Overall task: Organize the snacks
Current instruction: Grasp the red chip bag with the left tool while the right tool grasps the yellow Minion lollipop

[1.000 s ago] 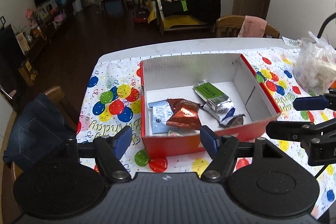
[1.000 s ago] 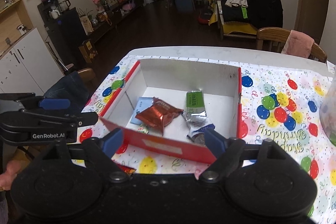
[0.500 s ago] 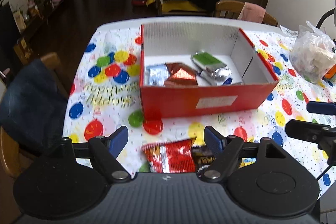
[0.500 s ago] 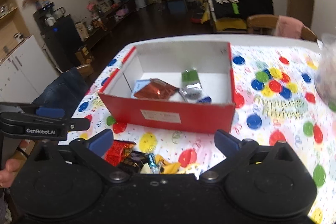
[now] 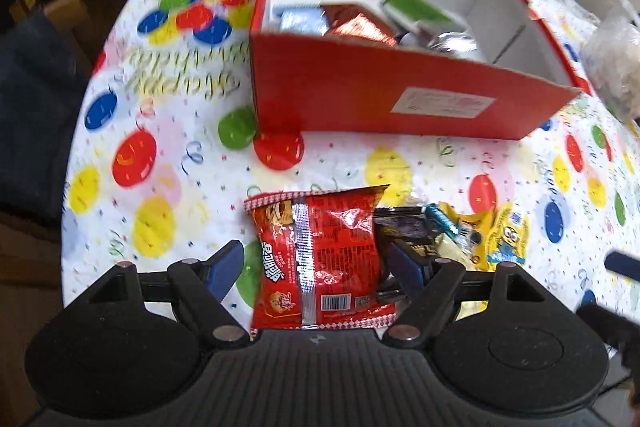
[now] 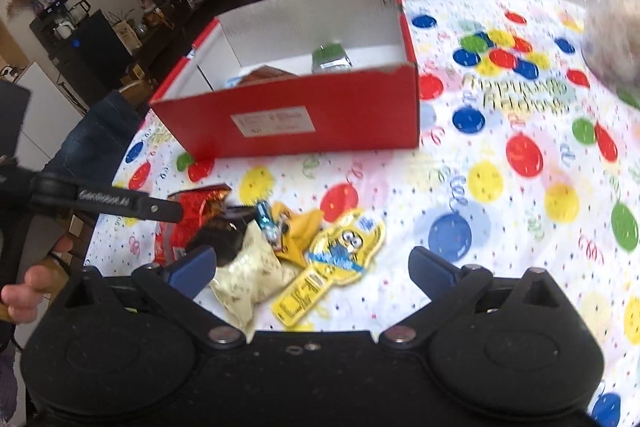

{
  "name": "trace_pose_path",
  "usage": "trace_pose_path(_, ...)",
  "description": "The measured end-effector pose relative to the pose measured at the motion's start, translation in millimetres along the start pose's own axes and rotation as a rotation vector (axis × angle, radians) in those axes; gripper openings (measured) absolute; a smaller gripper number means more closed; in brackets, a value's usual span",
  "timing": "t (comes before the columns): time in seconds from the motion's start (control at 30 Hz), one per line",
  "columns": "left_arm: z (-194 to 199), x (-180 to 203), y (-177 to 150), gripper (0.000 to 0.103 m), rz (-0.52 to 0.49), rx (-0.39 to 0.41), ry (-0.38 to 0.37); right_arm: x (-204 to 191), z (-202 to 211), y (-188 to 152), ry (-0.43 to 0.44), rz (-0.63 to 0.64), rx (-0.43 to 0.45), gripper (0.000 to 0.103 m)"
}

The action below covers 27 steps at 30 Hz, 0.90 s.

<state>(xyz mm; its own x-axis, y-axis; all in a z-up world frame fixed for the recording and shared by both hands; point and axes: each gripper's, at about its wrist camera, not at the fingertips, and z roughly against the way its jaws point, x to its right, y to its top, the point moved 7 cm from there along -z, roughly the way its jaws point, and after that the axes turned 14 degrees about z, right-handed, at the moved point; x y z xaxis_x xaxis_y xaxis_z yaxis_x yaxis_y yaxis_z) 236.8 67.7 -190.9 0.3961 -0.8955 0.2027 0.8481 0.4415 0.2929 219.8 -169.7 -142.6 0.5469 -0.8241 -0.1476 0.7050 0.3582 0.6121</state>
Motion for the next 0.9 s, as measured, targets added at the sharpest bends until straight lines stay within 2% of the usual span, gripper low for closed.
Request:
trace_pose_path(0.27, -22, 1, 6, 0.079, 0.038, -0.032, 0.032, 10, -11, -15, -0.025, -0.032, -0.049, 0.103)
trace_pose_path(0.47, -31, 6, 6, 0.079, 0.032, -0.027, 0.052, 12, -26, -21, -0.083, 0.035, -0.088, 0.102)
trace_pose_path(0.67, -36, 2, 9, 0.079, 0.053, -0.024, 0.076, 4, -53, -20, -0.130, 0.120, -0.127, 0.094)
trace_pose_path(0.9, -41, -4, 6, 0.079, 0.052, -0.029, 0.100, 5, -74, -16, -0.171, 0.130, -0.143, 0.087)
